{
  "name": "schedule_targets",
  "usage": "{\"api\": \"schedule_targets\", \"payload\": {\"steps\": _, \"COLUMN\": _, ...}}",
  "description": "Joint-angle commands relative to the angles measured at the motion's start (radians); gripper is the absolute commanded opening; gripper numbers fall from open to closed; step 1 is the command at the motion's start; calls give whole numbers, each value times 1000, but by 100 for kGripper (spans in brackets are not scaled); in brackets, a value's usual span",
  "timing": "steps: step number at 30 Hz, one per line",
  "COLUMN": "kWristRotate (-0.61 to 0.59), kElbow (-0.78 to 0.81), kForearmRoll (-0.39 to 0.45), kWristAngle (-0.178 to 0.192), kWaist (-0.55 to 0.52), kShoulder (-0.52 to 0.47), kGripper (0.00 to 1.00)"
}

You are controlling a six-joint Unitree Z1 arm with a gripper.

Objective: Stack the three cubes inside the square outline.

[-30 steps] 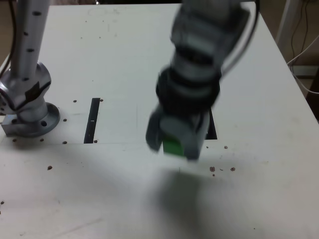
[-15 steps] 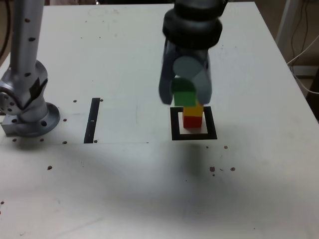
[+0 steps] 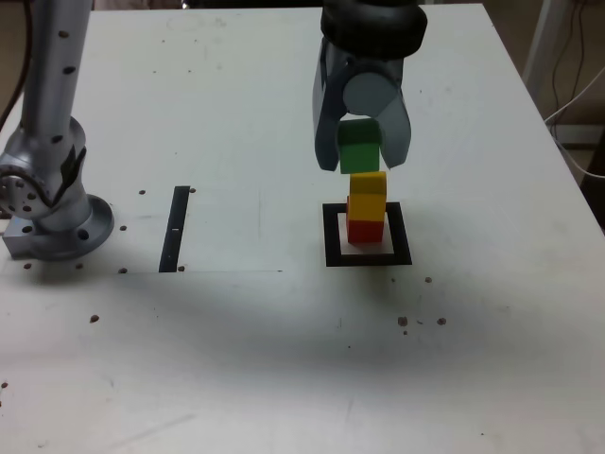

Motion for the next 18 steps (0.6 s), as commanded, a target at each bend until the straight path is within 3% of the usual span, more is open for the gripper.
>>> {"api": "schedule_targets", "payload": {"steps": 1, "kWristRotate": 15, "kElbow": -3, "kForearmRoll": 0, "kWristAngle": -9, "kWaist": 15, "kShoulder": 18, "kGripper": 28}}
{"api": "schedule_targets", "payload": {"steps": 16, "kWristRotate": 52, "kElbow": -19, "kForearmRoll": -18, "kWristAngle": -42, "kWaist": 29, "kShoulder": 77, "kGripper": 29}}
{"api": "schedule_targets", "payload": {"steps": 18, "kWristRotate": 59, "kElbow": -19, "kForearmRoll": -22, "kWristAngle": -42, "kWaist": 29, "kShoulder": 82, "kGripper": 43}}
